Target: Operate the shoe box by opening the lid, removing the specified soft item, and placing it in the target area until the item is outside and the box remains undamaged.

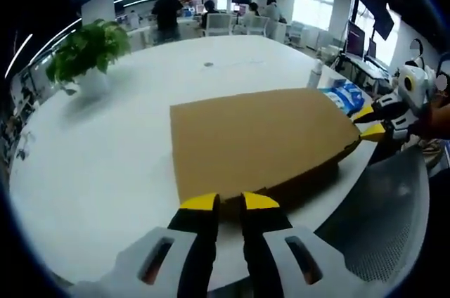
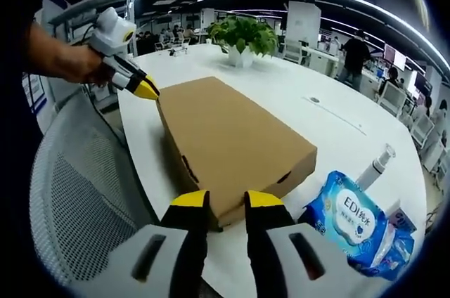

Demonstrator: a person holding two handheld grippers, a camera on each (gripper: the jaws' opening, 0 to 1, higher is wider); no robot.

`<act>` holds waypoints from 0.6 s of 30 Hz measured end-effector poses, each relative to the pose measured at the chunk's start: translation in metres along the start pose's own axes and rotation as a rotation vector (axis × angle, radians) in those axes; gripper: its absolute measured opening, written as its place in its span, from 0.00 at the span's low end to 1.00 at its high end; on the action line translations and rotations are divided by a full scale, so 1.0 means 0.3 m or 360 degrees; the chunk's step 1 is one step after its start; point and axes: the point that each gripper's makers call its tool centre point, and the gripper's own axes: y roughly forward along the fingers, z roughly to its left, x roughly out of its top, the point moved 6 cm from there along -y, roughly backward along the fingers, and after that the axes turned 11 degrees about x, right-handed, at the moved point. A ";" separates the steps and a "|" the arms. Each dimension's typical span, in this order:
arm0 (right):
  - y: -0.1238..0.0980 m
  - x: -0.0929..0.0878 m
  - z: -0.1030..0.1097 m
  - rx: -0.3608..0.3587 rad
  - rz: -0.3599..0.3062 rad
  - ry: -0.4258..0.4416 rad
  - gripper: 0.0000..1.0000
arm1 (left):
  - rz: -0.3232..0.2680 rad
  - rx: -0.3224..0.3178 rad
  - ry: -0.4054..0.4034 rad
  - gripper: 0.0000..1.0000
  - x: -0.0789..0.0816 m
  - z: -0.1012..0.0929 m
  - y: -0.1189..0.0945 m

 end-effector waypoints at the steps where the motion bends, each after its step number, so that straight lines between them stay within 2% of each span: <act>1: 0.000 0.000 0.000 -0.0002 -0.0004 0.0001 0.17 | 0.0000 0.0000 0.0001 0.10 0.000 0.002 0.001; 7: -0.004 0.001 -0.004 -0.0020 -0.0007 0.0012 0.20 | -0.0002 -0.0011 0.0010 0.11 0.003 -0.002 -0.003; 9: -0.013 0.008 -0.009 -0.0030 -0.0004 0.0006 0.22 | -0.0047 -0.0003 0.0014 0.12 0.020 0.007 -0.016; 12: -0.027 0.021 -0.009 -0.0023 -0.0033 0.0002 0.26 | -0.0114 0.0037 0.0112 0.16 0.039 0.042 -0.032; 15: -0.029 0.019 -0.006 -0.0012 -0.0033 0.0001 0.30 | -0.0106 0.0053 0.0251 0.19 0.023 0.072 -0.034; 18: -0.026 0.008 0.007 0.0007 -0.0013 -0.0010 0.31 | -0.0073 0.0053 0.0257 0.22 -0.003 0.091 -0.030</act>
